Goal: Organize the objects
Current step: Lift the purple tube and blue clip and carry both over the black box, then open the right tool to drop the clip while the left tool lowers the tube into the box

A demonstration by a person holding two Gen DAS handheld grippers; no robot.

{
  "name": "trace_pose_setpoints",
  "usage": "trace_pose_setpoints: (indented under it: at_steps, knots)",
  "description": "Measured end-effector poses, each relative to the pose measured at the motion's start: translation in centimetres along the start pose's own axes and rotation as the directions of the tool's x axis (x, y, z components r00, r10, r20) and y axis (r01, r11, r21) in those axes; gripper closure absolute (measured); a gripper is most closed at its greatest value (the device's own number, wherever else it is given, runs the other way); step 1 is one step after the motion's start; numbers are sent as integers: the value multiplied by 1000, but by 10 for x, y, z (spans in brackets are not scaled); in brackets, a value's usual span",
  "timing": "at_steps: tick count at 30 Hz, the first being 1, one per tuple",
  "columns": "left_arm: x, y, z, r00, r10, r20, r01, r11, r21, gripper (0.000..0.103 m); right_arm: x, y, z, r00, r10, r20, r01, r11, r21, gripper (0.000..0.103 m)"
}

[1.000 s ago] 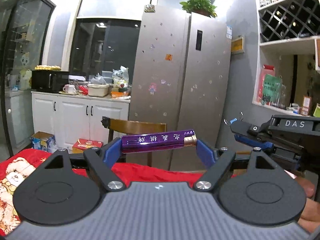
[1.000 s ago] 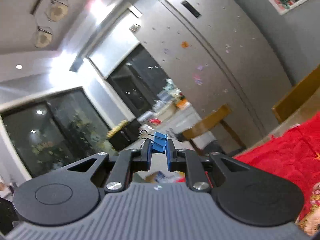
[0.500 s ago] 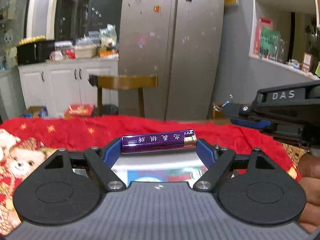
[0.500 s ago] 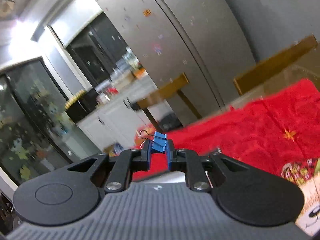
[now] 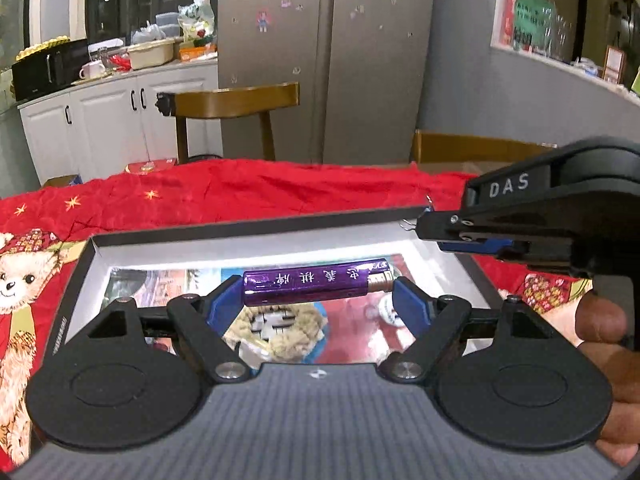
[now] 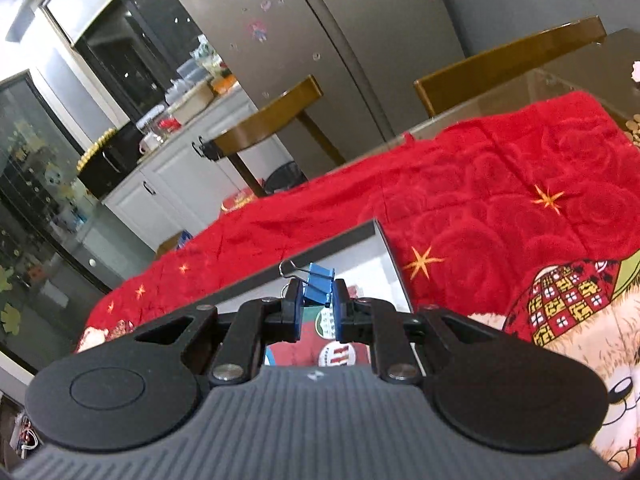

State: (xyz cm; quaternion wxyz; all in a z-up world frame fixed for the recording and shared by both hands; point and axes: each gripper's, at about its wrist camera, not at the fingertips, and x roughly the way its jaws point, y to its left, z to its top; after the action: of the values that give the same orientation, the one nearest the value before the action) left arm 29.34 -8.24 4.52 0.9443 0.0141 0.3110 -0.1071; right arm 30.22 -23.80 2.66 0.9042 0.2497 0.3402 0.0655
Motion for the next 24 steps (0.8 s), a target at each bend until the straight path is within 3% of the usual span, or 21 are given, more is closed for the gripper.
trace_pose_setpoints:
  at_steps: [24]
  knots:
    - [16,-4,-9,997,-14,-72,14,1000,3,19,6,4,-2,997,-67,-45,65,997,-37,86]
